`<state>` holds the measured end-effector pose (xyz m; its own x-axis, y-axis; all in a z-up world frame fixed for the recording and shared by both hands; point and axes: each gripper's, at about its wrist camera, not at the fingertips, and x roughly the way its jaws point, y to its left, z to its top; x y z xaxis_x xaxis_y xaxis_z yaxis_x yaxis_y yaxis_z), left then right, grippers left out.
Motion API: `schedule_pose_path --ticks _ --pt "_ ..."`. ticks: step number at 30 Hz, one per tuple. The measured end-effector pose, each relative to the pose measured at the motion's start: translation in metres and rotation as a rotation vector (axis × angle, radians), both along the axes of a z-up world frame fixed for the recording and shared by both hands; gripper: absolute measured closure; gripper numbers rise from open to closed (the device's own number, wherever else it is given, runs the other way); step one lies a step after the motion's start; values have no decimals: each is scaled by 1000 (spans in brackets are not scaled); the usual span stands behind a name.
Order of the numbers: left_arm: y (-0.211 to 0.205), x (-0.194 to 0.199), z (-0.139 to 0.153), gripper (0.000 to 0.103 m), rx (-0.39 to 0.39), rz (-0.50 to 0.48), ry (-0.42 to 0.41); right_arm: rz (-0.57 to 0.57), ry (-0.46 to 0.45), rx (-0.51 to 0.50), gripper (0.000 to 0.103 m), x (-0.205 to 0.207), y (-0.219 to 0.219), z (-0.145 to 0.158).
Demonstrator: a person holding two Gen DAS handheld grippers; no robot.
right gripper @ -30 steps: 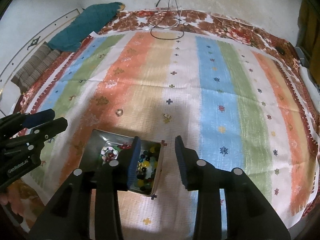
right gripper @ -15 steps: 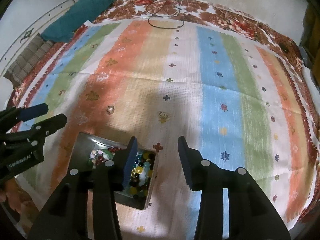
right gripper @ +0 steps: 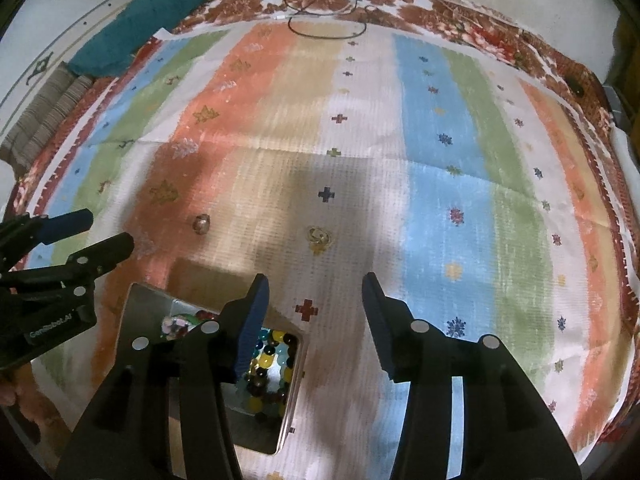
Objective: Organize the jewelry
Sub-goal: 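Move left tool to small ring while right tool approaches gold charm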
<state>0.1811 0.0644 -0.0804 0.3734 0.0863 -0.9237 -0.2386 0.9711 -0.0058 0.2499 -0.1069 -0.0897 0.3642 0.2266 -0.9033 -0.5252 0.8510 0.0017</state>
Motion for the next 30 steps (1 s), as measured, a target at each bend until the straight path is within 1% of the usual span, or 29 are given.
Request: schedule_pose_path --ticks 12,21,30 --pt "3 18 -19 42 -13 -5 55 4 51 -19 55 17 9 -17" --pt "6 28 -30 42 -16 -11 80 -1 83 -31 55 33 15 -30" --pt "5 44 -43 42 -35 -30 109 -6 137 -53 55 49 22 -52"
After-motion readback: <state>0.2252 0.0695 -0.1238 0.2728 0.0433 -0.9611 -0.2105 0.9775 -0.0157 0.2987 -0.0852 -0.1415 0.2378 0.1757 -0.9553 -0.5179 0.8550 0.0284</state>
